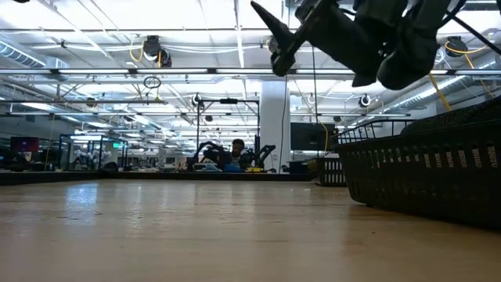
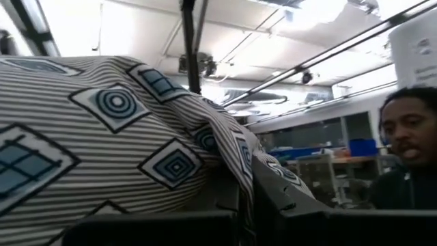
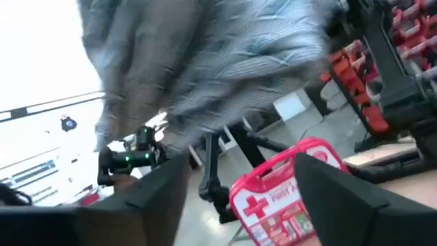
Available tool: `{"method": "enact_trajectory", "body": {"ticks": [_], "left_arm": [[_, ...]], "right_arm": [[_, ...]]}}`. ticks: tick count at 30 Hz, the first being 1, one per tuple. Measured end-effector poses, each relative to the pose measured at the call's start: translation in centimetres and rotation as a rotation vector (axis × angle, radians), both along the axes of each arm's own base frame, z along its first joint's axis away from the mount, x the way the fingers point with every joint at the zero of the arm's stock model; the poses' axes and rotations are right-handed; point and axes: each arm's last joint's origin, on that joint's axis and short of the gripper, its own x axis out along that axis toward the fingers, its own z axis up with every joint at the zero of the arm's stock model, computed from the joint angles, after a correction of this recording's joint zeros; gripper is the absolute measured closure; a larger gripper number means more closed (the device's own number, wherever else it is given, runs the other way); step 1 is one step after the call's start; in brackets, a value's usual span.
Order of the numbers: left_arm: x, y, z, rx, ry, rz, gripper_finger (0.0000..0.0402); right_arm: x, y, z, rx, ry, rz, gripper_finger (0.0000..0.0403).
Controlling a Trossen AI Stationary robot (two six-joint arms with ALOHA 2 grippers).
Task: Pick & Place Medicine items
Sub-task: Put the gray patient gown into the black wire basket
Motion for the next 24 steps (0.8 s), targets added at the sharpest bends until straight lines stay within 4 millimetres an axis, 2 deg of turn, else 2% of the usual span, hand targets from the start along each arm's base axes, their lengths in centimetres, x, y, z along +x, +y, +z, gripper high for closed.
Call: {"method": "enact_trajectory", "body": {"ticks": [5, 9, 13, 18, 24], "left_arm": [[0.0, 0.1, 0.0, 0.001, -0.002, 0.036, 0.0394], [0.1, 0.2, 0.0, -0.007, -0.012, 0.072, 0.0394], [-0.1, 0.2, 0.3, -0.001, -0.055, 0.092, 0.0394], [-0.1, 0.3, 0.4, -0.004, -0.066, 0.100, 0.0394], [-0.5, 0.3, 0.9, 0.000, -0.139, 0.115, 0.0394]], "right_arm": [[0.1, 1.9, 0.4, 0.032, -0.031, -0.090, 0.0089], [0.5, 3.0, 0.9, 0.111, -0.015, -0.141, 0.0060], [1.4, 4.1, 1.6, 0.172, 0.013, -0.177, 0.0057], [2.3, 5.4, 3.9, 0.175, -0.064, -0.155, 0.0066], [3.8, 5.8, 5.7, 0.149, -0.051, -0.161, 0.0069]]}}
